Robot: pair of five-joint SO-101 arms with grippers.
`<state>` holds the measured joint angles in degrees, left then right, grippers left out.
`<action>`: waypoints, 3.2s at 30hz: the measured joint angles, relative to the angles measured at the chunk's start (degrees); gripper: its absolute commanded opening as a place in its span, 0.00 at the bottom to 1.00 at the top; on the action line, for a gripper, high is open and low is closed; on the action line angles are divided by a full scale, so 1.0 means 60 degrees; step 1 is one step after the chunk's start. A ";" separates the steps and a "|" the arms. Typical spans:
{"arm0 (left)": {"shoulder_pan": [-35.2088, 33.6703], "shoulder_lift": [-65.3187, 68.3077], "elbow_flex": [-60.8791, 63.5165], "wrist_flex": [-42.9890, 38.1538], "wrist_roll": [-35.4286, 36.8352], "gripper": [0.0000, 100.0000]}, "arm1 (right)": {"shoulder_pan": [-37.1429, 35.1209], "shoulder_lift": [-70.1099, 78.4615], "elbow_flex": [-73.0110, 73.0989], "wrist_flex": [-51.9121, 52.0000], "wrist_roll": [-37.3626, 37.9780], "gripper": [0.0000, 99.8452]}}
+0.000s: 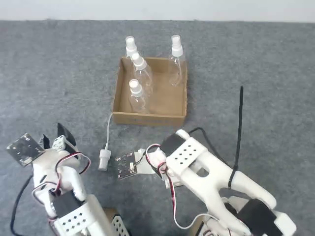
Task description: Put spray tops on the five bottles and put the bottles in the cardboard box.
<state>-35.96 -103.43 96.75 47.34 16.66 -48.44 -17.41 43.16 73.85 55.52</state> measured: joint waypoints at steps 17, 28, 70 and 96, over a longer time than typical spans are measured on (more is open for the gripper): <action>0.0000 0.0000 0.0000 0.0000 0.0000 0.17 | -0.0542 0.0000 0.0659 -0.1099 0.0000 0.34; 0.0000 0.0000 0.0000 0.0000 0.0000 0.17 | -0.0615 0.0000 0.0659 -0.1099 -0.0381 0.23; 0.0000 0.0000 0.0000 0.0000 0.0000 0.17 | -0.0850 0.1216 0.0205 -0.1070 -0.1509 0.06; 0.0000 0.0000 0.0000 0.0484 -0.1377 0.17 | 0.0088 -0.4308 0.0190 -0.0073 -0.4088 0.02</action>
<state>-35.96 -103.43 96.75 50.24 8.40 -47.91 -43.25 44.31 73.41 30.99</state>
